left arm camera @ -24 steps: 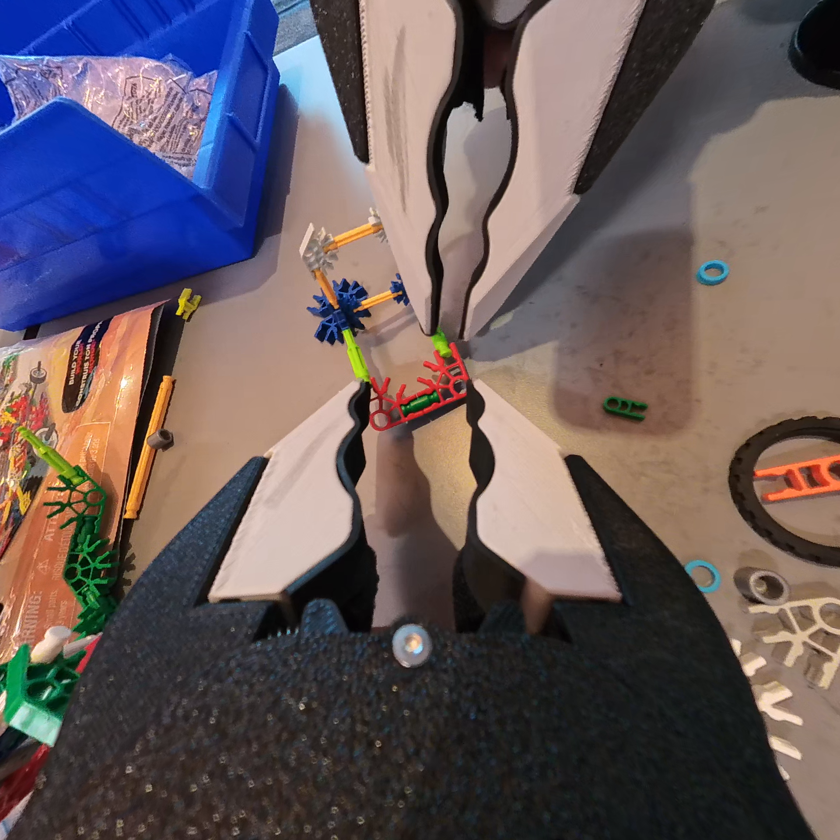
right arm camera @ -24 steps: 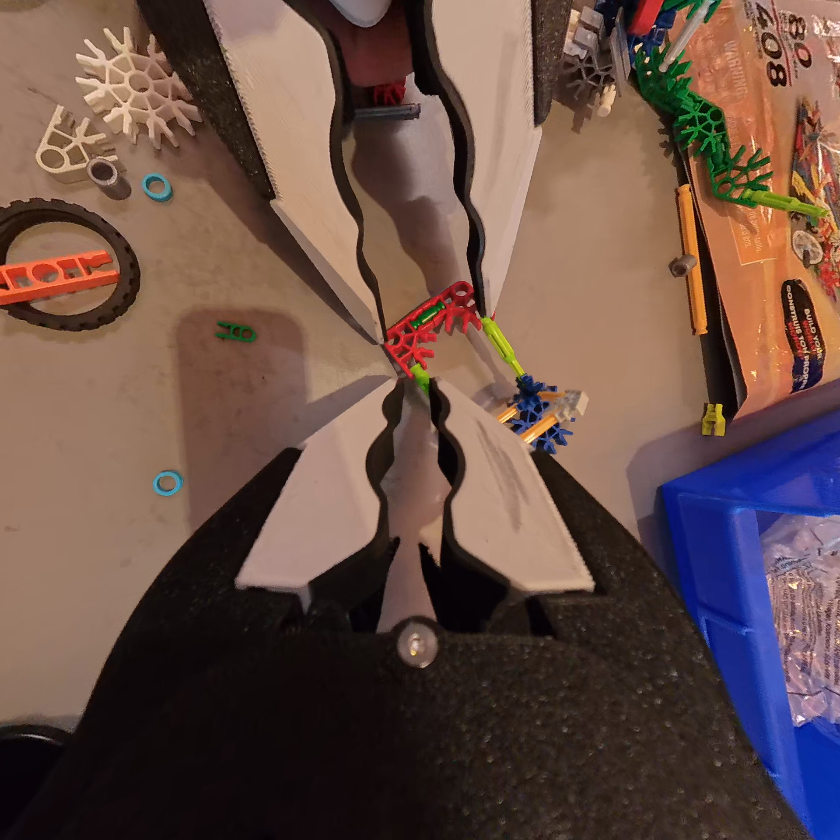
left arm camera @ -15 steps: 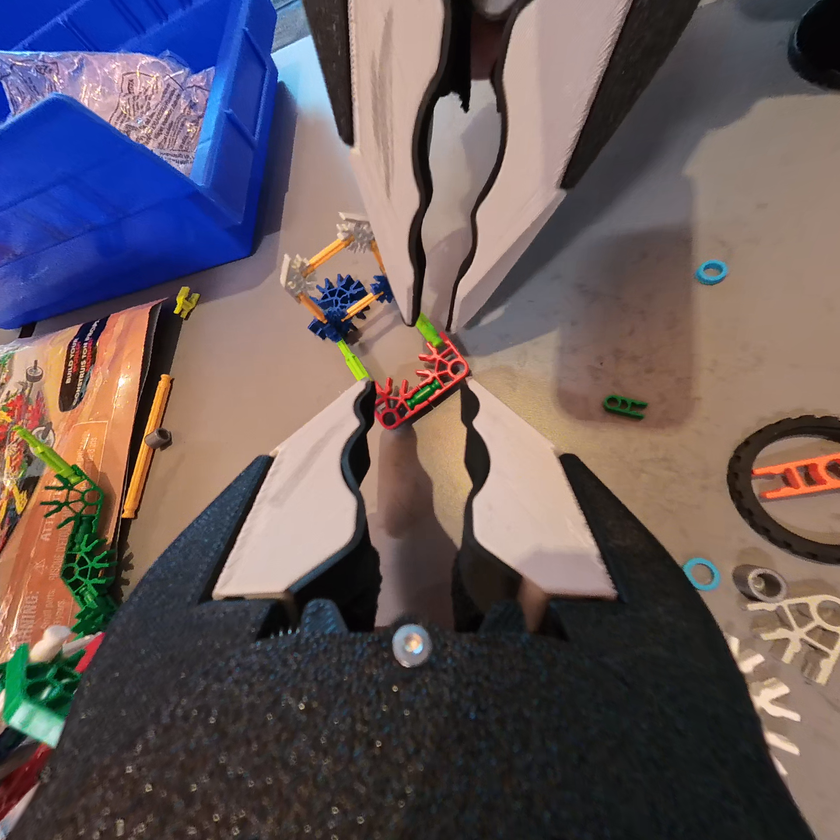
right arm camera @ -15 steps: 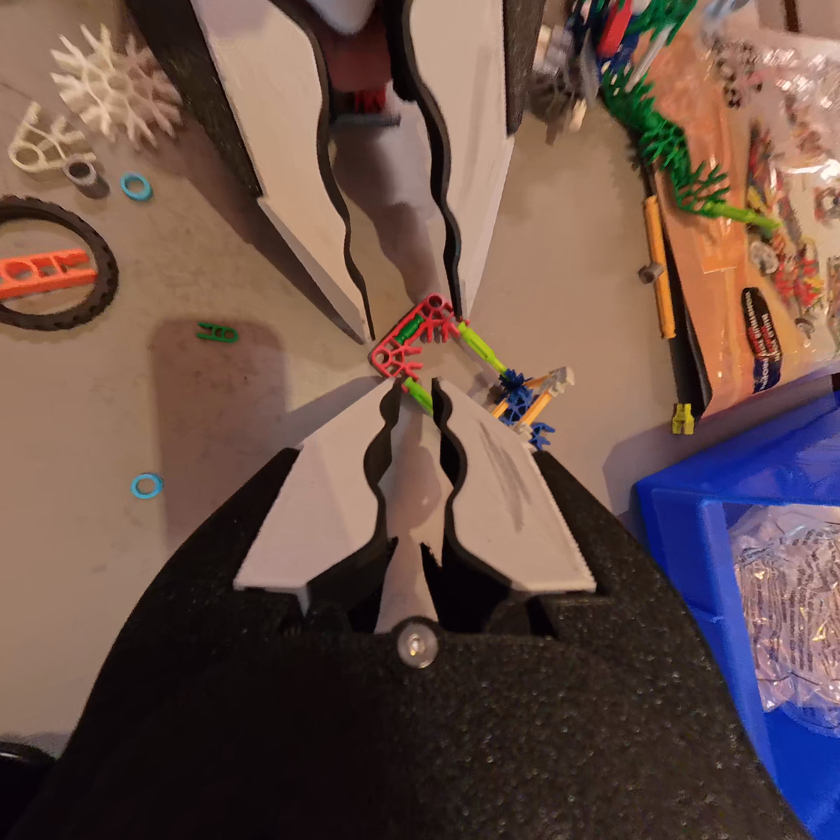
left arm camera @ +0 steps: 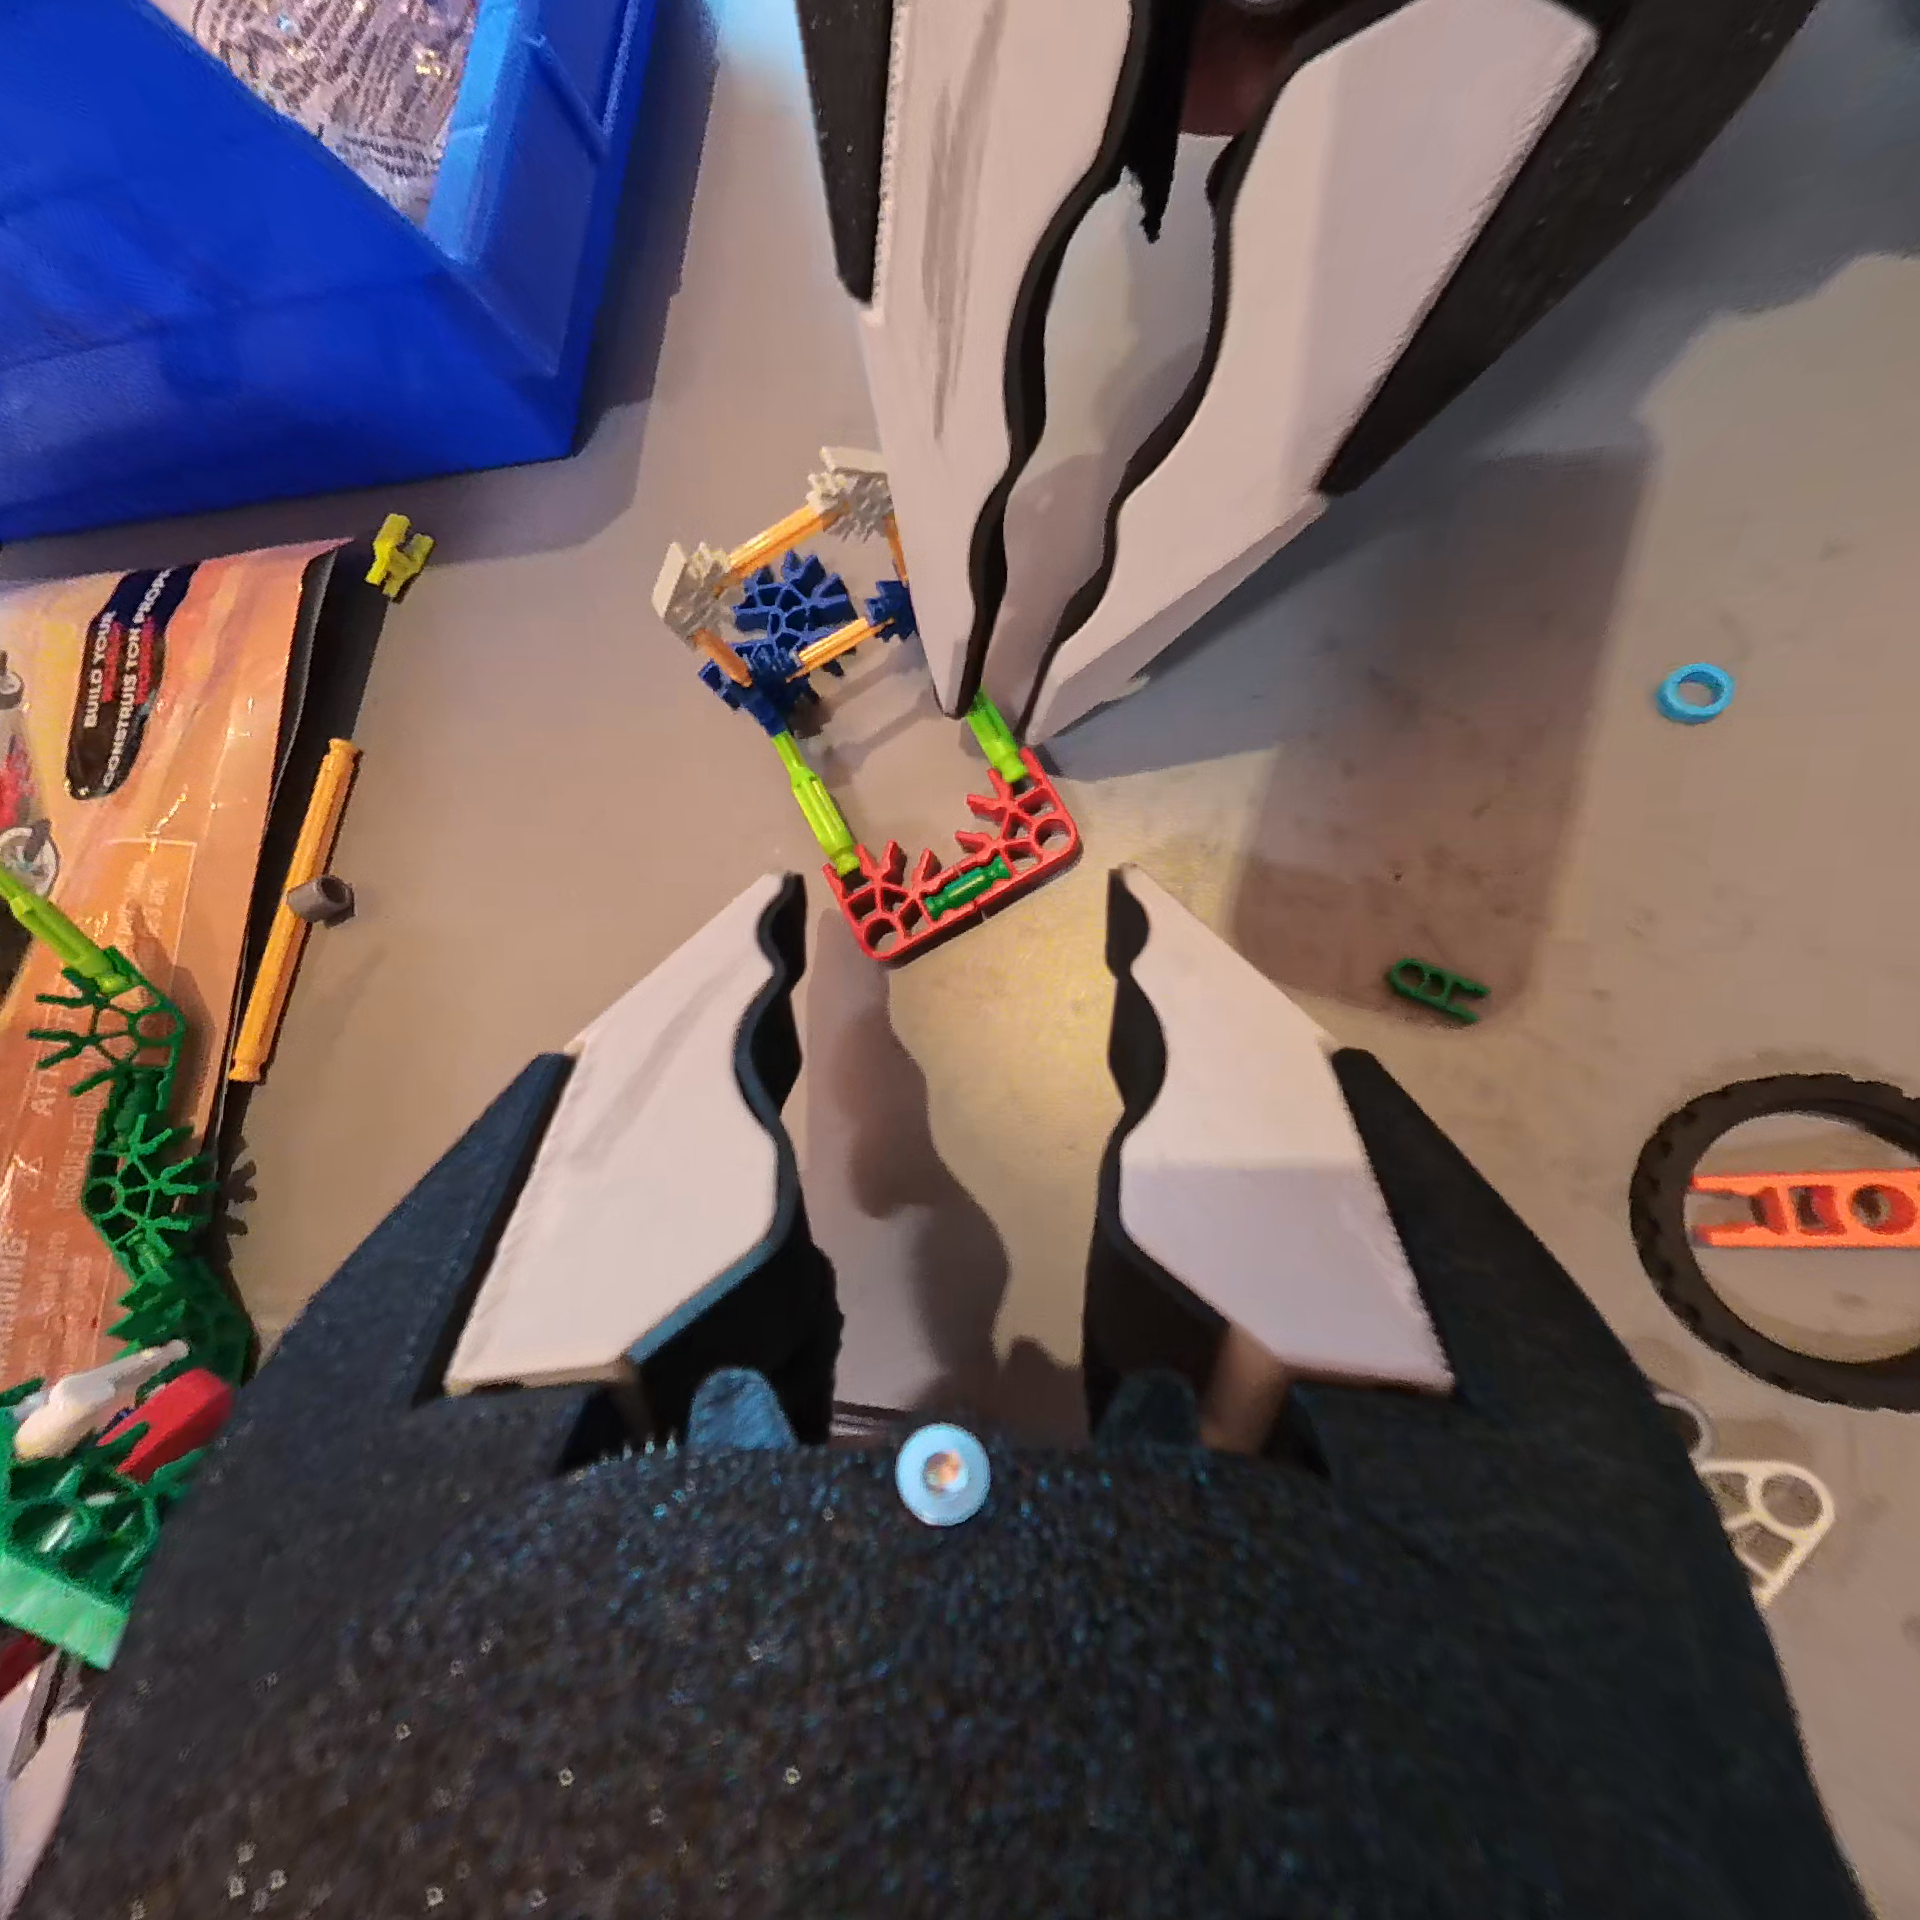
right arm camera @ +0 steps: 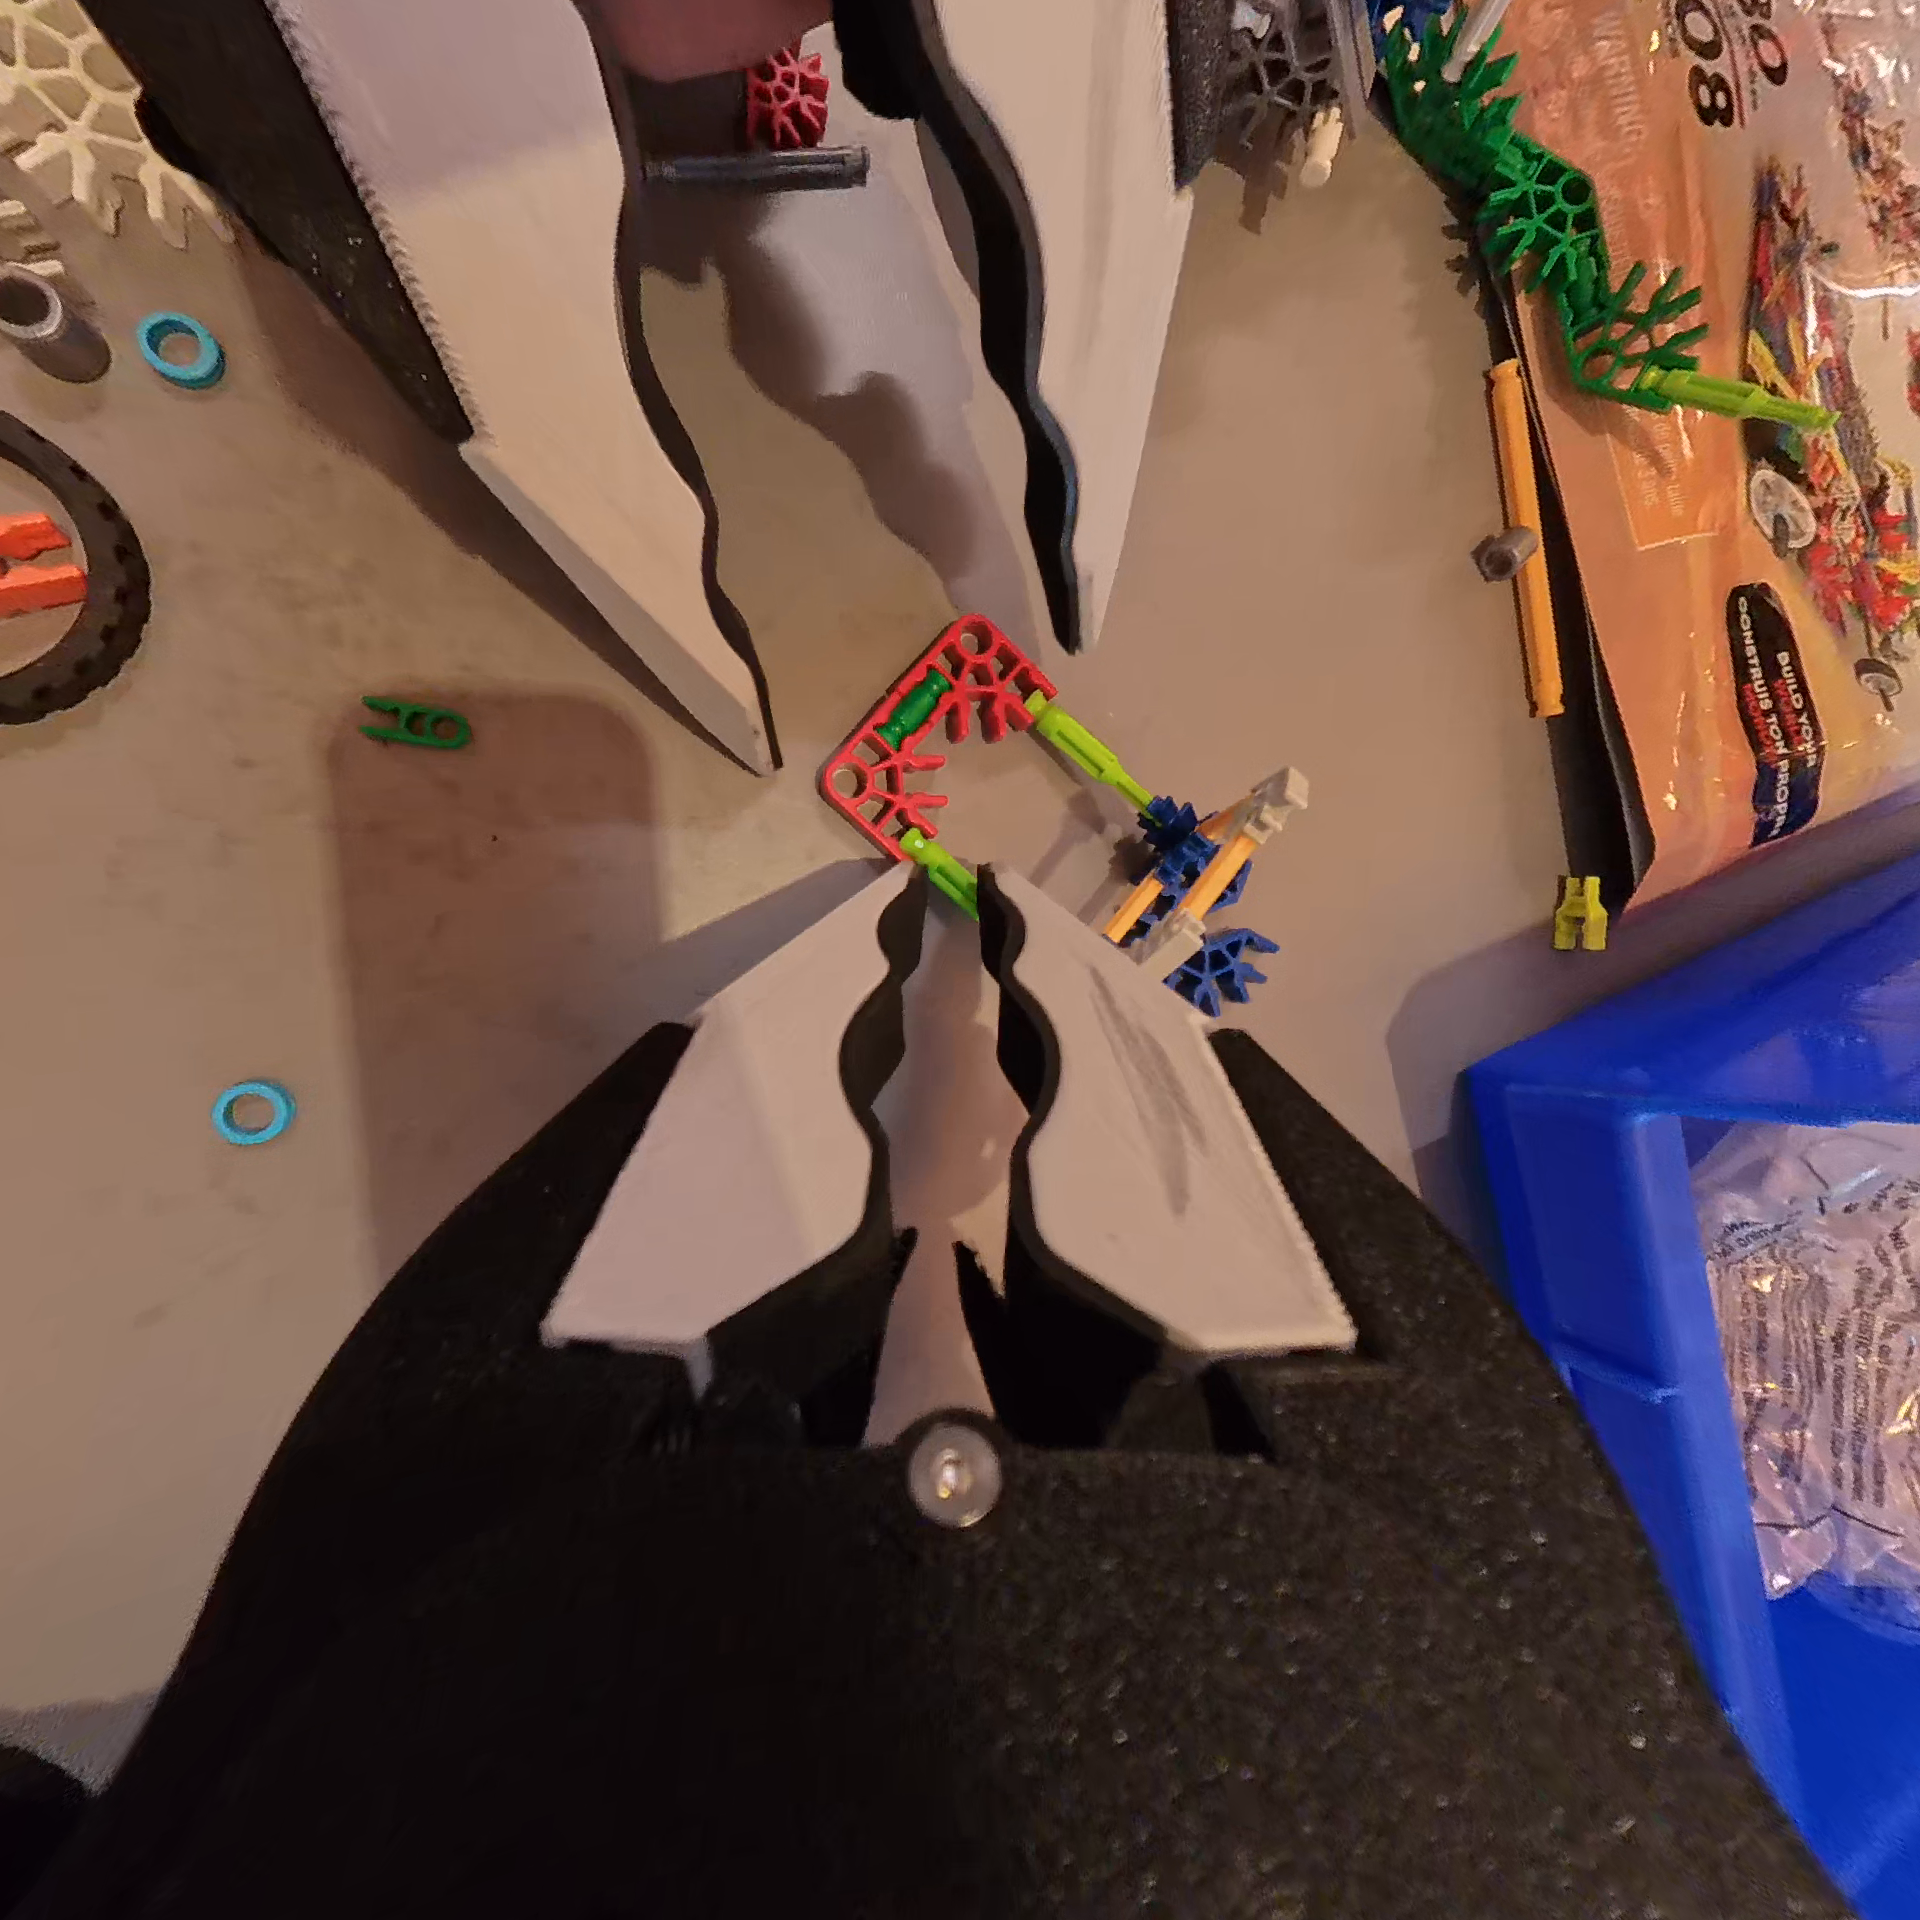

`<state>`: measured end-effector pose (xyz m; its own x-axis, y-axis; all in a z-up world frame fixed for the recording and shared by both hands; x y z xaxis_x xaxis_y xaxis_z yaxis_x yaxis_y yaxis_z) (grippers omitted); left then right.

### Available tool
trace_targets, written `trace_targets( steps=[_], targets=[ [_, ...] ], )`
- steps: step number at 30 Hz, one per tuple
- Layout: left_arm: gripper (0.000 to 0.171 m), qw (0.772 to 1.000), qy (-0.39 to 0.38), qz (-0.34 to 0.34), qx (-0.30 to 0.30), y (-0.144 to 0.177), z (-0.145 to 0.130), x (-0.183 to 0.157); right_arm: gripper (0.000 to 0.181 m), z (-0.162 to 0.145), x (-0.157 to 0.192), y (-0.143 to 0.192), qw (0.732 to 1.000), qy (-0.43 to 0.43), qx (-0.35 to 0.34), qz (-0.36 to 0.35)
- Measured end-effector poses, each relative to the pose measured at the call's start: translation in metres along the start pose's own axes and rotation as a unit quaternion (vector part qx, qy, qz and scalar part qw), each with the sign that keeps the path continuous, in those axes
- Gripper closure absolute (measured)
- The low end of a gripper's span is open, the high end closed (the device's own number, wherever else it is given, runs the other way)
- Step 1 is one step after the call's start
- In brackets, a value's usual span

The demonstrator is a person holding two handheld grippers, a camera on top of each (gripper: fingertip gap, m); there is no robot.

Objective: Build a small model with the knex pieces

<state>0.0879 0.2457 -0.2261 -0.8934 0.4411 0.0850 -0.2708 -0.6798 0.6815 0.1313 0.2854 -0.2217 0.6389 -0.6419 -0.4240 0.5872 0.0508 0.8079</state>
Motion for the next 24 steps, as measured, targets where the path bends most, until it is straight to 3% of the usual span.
trace_targets(
  steps=[10, 24],
  targets=[
    [0.123, 1.000, 0.013, -0.002, 0.015, 0.004, -0.005, 0.004, 0.176, 0.014, 0.005, -0.002, 1.000, 0.003, -0.027, 0.015],
    [0.124, 0.999, 0.019, -0.012, 0.023, 0.005, -0.006, 0.001, 0.168, 0.003, 0.002, 0.000, 1.000, 0.003, -0.003, 0.002]
  ],
)
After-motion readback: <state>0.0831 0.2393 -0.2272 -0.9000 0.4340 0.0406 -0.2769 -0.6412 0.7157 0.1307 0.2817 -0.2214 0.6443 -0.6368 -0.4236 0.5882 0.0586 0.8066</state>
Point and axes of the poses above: each gripper's, where its closed fingertips meet, y back along the fingers, z out of its top, x = y × z across the jaws, the point moved 3 cm from there along y, back along the fingers, and after that the axes turned 13 degrees about y, right-handed, at the moved point
